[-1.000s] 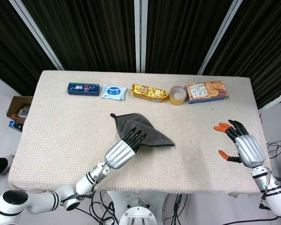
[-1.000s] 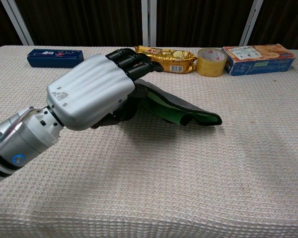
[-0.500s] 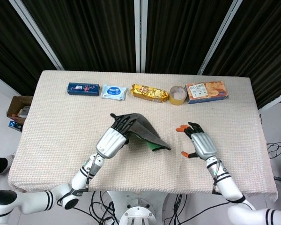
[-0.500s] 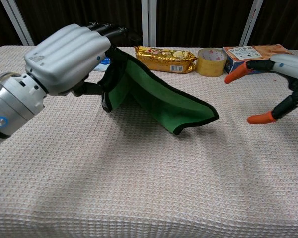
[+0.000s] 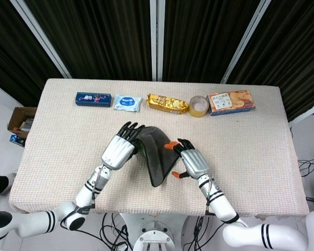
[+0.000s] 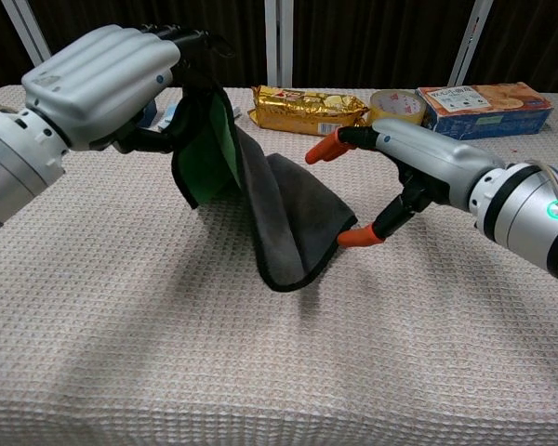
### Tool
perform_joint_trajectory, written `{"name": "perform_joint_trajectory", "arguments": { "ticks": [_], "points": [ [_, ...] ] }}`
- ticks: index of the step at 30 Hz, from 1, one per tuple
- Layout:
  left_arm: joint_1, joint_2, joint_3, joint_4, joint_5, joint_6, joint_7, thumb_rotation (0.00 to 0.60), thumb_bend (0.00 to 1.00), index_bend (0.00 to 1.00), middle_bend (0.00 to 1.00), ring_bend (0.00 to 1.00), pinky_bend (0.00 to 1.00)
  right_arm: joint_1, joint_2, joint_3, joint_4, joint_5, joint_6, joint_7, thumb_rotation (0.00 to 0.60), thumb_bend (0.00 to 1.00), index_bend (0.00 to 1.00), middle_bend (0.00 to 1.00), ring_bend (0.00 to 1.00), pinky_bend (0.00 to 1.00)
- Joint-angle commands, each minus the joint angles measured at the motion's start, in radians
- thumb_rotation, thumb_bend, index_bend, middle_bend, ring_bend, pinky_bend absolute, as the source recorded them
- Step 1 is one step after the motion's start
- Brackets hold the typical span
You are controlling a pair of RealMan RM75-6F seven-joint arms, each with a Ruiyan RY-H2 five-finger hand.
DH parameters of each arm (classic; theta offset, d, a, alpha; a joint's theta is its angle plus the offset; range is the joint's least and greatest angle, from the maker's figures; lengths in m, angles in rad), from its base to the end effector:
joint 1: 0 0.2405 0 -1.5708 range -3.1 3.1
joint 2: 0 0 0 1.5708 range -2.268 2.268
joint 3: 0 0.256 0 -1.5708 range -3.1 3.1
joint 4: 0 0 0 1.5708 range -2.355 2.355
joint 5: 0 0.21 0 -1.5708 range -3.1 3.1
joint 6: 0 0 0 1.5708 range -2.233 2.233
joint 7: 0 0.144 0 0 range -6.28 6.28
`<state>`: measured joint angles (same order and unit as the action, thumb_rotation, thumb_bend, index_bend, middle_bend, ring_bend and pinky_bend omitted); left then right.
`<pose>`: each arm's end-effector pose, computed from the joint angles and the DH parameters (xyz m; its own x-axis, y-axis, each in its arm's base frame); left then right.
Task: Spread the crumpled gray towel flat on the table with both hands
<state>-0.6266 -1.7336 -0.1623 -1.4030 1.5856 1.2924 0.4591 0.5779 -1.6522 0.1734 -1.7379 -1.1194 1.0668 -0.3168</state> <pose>-0.1039 0.2930 -0.0253 0.4269 -0.1716 0.8879 0.7006 -0.5581 -0.4447 -0.1145 -0.2668 -0.0410 0.1048 -0.4053 0.9082 -0.9614 -0.2749 -0.0118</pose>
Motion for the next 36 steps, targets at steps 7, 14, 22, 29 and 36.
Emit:
{"name": "perform_joint_trajectory", "arguments": {
  "ticks": [7,14,22,29,36],
  "points": [
    [-0.01,-0.005,0.001,0.005,-0.004,-0.006,-0.002,0.6,0.65,0.63,0.14,0.11,0.16,-0.076,-0.038,-0.139,0.023,-0.234,0.106,0.11,0.6,0.02,0.18,0.11,0.0,0.0],
    [-0.012,-0.008,0.002,0.004,-0.009,-0.005,0.008,0.6,0.65,0.63,0.14,0.11,0.16,-0.088,-0.148,-0.22,0.207,-0.429,0.162,0.113,0.6,0.0,0.26,0.13,0.0,0.0],
    [-0.012,-0.001,0.0,0.001,-0.018,-0.001,0.01,0.6,0.65,0.63,0.14,0.11,0.16,-0.1,-0.286,-0.254,0.489,-0.628,0.301,0.157,0.6,0.0,0.27,0.13,0.0,0.0],
    [-0.013,0.001,0.0,0.002,-0.018,0.006,0.008,0.6,0.65,0.63,0.14,0.11,0.16,-0.088,-0.416,-0.226,0.722,-0.698,0.398,0.254,0.6,0.0,0.27,0.13,0.0,0.0],
    [-0.012,0.005,-0.002,0.004,-0.024,0.009,0.002,0.6,0.65,0.63,0.14,0.11,0.16,-0.069,-0.497,-0.201,0.867,-0.714,0.446,0.33,0.6,0.0,0.27,0.16,0.0,0.0]
  ]
}}
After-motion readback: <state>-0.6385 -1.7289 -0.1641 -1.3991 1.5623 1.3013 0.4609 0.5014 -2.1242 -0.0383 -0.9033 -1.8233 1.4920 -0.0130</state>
